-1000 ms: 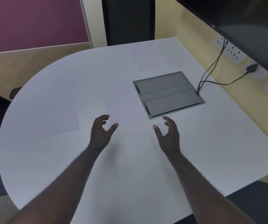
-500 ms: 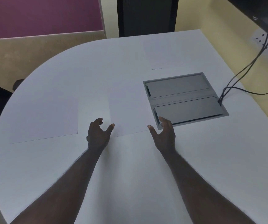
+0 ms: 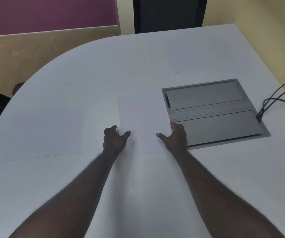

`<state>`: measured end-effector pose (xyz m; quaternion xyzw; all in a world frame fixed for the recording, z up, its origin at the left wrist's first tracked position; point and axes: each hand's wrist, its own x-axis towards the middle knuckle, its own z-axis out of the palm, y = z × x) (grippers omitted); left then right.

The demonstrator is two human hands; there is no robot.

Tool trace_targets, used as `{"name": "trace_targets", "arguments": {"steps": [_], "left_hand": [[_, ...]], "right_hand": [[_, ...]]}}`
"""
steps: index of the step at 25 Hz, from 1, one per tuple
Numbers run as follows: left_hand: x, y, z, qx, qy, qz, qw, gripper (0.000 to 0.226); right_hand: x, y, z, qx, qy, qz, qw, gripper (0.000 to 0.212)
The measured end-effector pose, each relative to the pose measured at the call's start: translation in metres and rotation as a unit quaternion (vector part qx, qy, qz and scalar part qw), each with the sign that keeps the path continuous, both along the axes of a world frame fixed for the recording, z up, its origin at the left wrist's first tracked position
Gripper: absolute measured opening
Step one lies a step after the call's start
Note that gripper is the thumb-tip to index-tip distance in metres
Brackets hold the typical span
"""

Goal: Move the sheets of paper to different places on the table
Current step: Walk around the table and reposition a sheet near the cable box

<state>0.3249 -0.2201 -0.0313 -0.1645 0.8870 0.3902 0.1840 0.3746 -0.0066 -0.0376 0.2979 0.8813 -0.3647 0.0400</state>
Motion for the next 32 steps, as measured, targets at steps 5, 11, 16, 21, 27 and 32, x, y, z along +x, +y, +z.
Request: {"name": "trace_targets", "arguments": {"steps": [5, 11, 16, 21, 27, 32], "left_hand": [[-0.021, 0.01, -0.009, -0.028, -0.022, 0.003, 0.999, 0.069], [-0.032, 0.02, -0.021, -0.068, -0.021, 0.027, 0.997, 0.073], [-0.03, 0.027, -0.031, -0.101, -0.002, 0.05, 0.994, 0.067], [-0.029, 0.028, -0.037, -0.074, 0.003, 0.082, 0.994, 0.064], [-0.027, 0.031, -0.039, -0.068, 0.005, 0.098, 0.993, 0.06], [-0.03, 0.032, -0.042, -0.065, -0.002, 0.106, 0.992, 0.059]], "right_hand": [[-0.019, 0.001, -0.013, -0.02, -0.014, -0.013, 1.0, 0.082], [-0.037, 0.002, -0.016, -0.012, -0.019, -0.029, 0.999, 0.083], [-0.044, -0.001, -0.016, -0.016, -0.017, -0.051, 0.998, 0.077], [-0.051, 0.0, -0.018, -0.044, -0.018, -0.1, 0.994, 0.07], [-0.055, -0.002, -0.023, -0.054, -0.016, -0.12, 0.991, 0.07], [-0.056, -0.002, -0.026, -0.049, -0.011, -0.121, 0.991, 0.069]]}}
